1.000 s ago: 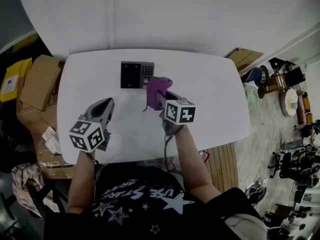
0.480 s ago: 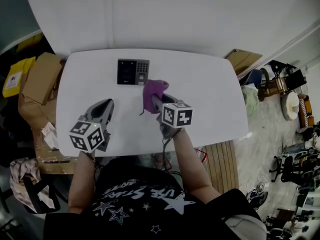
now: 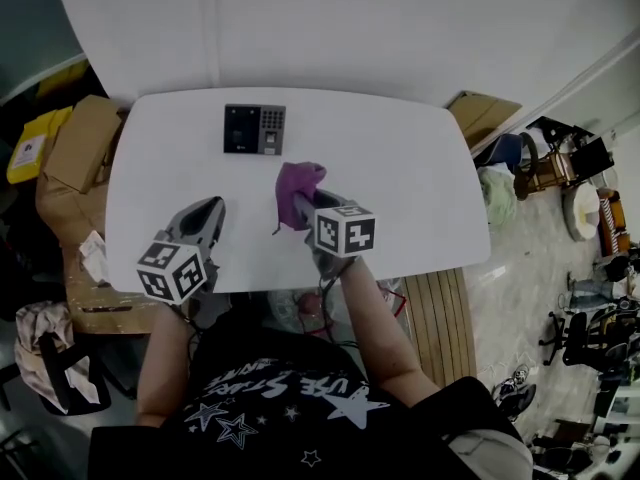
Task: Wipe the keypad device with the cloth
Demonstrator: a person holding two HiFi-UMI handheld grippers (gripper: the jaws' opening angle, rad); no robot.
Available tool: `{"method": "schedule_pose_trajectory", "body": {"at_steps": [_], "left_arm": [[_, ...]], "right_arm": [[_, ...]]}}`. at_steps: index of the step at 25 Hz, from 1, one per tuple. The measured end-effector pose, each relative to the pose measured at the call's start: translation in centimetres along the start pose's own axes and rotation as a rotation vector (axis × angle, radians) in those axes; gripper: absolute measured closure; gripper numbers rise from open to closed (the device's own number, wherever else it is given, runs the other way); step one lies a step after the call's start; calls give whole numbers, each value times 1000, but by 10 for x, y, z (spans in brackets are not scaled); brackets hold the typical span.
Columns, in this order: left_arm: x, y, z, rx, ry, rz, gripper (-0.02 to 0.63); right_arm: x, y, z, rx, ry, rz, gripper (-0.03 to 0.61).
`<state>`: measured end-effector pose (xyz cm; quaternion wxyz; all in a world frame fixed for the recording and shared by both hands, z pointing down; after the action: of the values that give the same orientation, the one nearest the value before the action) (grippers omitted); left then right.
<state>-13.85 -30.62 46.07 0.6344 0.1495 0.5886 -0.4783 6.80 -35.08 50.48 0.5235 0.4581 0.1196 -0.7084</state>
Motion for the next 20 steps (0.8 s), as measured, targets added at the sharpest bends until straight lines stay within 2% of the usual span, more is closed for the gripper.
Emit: {"method": "schedule_pose_trajectory", "body": {"at_steps": [13,20], "left_arm": [[-32,63,-32,23,23,9,606],[-60,105,-53,22,14,6,606]], "right_arm": [[-39,-12,-68,56,12,-34,479],[-67,-17,-108,68,4,-58,479]]}}
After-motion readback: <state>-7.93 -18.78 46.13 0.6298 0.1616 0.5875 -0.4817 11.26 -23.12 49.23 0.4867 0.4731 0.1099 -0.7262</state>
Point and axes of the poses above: the fingertips, and each gripper's own axes: z forward along the fingers, y to its right, x out of its top, the point moved 4 cm from there along -z, backward along the fingers
